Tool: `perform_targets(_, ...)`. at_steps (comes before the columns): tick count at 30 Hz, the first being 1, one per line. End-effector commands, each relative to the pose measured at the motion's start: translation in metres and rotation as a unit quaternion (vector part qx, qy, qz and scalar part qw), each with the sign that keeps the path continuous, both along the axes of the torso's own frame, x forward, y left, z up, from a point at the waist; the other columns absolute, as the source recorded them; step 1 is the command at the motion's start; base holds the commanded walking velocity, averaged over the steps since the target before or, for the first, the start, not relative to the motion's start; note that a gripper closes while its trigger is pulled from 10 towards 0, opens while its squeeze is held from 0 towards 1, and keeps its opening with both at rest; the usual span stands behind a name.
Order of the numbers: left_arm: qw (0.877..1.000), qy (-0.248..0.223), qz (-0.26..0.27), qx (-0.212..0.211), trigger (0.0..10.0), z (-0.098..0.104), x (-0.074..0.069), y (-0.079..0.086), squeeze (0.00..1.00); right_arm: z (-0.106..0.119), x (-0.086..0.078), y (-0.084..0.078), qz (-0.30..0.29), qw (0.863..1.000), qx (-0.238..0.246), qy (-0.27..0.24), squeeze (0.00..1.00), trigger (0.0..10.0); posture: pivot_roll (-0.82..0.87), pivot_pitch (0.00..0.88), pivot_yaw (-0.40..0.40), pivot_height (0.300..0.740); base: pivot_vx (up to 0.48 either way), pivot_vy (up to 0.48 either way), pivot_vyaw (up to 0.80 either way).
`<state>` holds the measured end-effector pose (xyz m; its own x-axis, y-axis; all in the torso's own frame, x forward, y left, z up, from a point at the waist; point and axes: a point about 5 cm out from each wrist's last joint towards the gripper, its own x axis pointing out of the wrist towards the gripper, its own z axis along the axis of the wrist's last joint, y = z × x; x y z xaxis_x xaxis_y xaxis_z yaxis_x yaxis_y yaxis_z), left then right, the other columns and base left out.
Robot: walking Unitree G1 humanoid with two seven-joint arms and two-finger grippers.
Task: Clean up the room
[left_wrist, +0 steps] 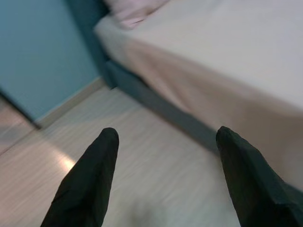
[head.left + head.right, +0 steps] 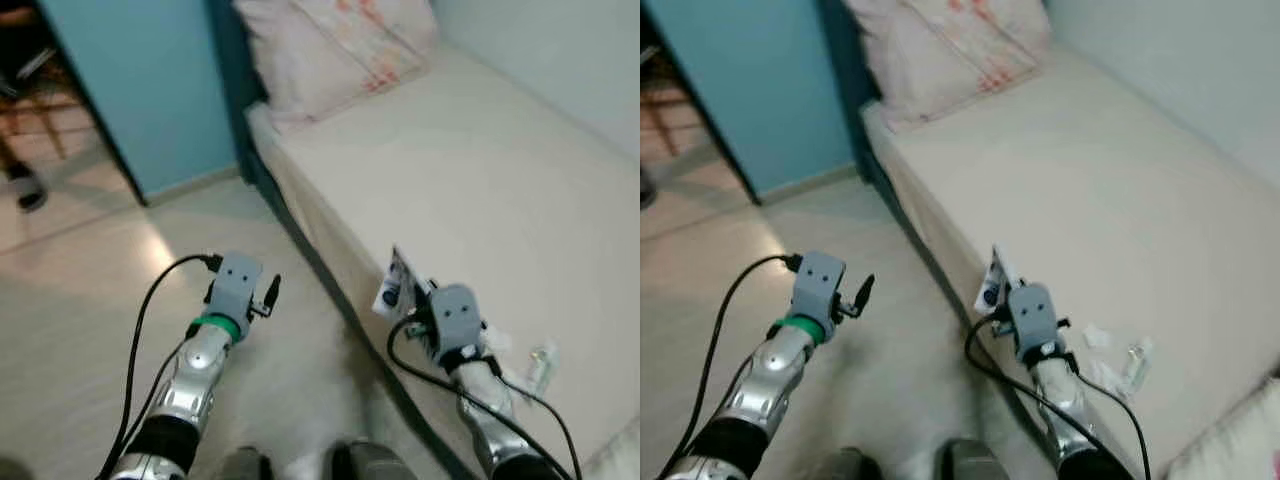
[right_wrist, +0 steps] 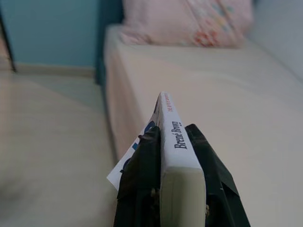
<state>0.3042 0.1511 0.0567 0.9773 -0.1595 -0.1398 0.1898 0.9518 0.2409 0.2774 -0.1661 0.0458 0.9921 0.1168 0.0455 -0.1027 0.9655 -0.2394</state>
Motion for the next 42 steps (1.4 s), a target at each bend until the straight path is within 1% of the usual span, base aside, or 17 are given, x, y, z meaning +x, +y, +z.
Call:
perform_targets(1, 1.000, 0.009, 0.000, 0.003, 10.0, -0.004, -0.002, -0.002, 0.00, 0.004, 0.001, -0.001, -0.014, 1.000, 0.005, -0.017, 0.00, 10.0, -0.01, 0.052, 0.013, 0.740, 0.469, 0.000, 0.00)
perform_targets(3, 1.000, 0.009, 0.000, 0.003, 10.0, -0.004, -0.002, -0.002, 0.00, 0.007, 0.003, -0.006, -0.034, 0.999, 0.001, -0.025, 0.00, 10.0, -0.01, 0.052, 0.013, 0.740, 0.469, 0.000, 0.00)
perform_targets(4, 1.000, 0.008, -0.001, 0.004, 10.0, -0.004, -0.001, -0.002, 0.00, 0.010, 0.005, -0.017, -0.067, 0.997, 0.007, -0.029, 0.00, 10.0, -0.01, 0.052, 0.013, 0.740, 0.469, 0.000, 0.00)
perform_targets(6, 1.000, 0.008, -0.001, 0.004, 10.0, -0.004, -0.001, -0.002, 0.00, 0.012, 0.007, -0.023, -0.086, 0.996, 0.010, -0.032, 0.00, 10.0, -0.01, 0.051, 0.012, 0.740, 0.469, 0.000, 0.00)
perform_targets(7, 1.000, 0.008, -0.001, 0.004, 10.0, -0.004, -0.001, -0.002, 0.00, 0.012, 0.007, -0.023, -0.086, 0.996, 0.010, -0.032, 0.00, 10.0, -0.01, 0.051, 0.012, 0.740, 0.469, 0.000, 0.00)
perform_targets(9, 1.000, 0.007, -0.002, 0.005, 10.0, -0.004, -0.001, -0.001, 0.00, 0.012, 0.007, -0.029, -0.099, 0.995, 0.008, -0.029, 0.00, 10.0, -0.01, 0.051, 0.012, 0.740, 0.469, 0.000, 0.00)
perform_targets(12, 1.000, 0.007, -0.003, 0.006, 10.0, -0.004, -0.001, -0.001, 0.00, 0.011, 0.007, -0.030, -0.099, 0.995, 0.006, -0.028, 0.00, 10.0, -0.01, 0.051, 0.012, 0.740, 0.469, 0.000, 0.00)
perform_targets(14, 1.000, 0.006, -0.003, 0.006, 10.0, -0.004, -0.001, -0.002, 0.00, 0.011, 0.007, -0.030, -0.100, 0.995, 0.006, -0.027, 0.00, 10.0, -0.01, 0.051, 0.012, 0.740, 0.469, 0.000, -0.58)
perform_targets(25, 1.000, 0.005, -0.006, 0.007, 10.0, -0.003, 0.000, -0.002, 0.00, 0.013, 0.009, -0.029, -0.106, 0.994, 0.005, -0.034, 0.00, 10.0, -0.01, 0.045, 0.012, 0.740, 0.469, 0.000, -0.80)
perform_targets(28, 1.000, 0.004, -0.007, 0.008, 10.0, -0.003, 0.001, -0.002, 0.00, 0.017, 0.011, -0.028, -0.099, 0.994, -0.003, -0.043, 0.00, 10.0, -0.01, 0.045, 0.012, 0.740, 0.469, 0.000, 0.00)
perform_targets(31, 1.000, 0.004, -0.007, 0.008, 10.0, -0.003, 0.001, -0.002, 0.00, 0.022, 0.013, -0.022, -0.084, 0.995, 0.000, -0.055, 0.00, 10.0, -0.01, 0.041, 0.017, 0.740, 0.470, 0.000, 0.00)
perform_targets(34, 1.000, 0.004, -0.007, 0.008, 10.0, -0.003, 0.001, -0.002, 0.00, 0.026, 0.015, -0.016, -0.066, 0.996, 0.014, -0.062, 0.00, 10.0, -0.01, 0.041, 0.017, 0.740, 0.469, 0.000, 0.00)
perform_targets(35, 1.000, 0.004, -0.007, 0.008, 10.0, -0.003, 0.001, -0.002, 0.00, 0.028, 0.016, -0.011, -0.048, 0.996, 0.026, -0.065, 0.00, 10.0, -0.01, 0.041, 0.017, 0.740, 0.469, 0.000, 0.00)
perform_targets(38, 1.000, 0.004, -0.005, 0.008, 10.0, -0.003, 0.001, -0.002, 0.00, 0.031, 0.017, -0.004, -0.021, 0.997, 0.041, -0.067, 0.00, 10.0, -0.01, 0.041, 0.017, 0.740, 0.469, 0.000, 0.00)
perform_targets(39, 1.000, 0.004, -0.005, 0.008, 10.0, -0.003, 0.001, -0.002, 0.00, 0.031, 0.017, -0.004, -0.021, 0.997, 0.041, -0.067, 0.00, 10.0, -0.01, 0.041, 0.017, 0.740, 0.469, 0.000, 0.00)
perform_targets(42, 1.000, 0.001, 0.002, 0.011, 10.0, -0.002, 0.001, -0.001, 0.00, 0.035, 0.017, 0.007, 0.025, 0.996, 0.063, -0.065, 0.00, 10.0, -0.01, 0.048, 0.017, 0.740, 0.469, 0.000, 0.00)
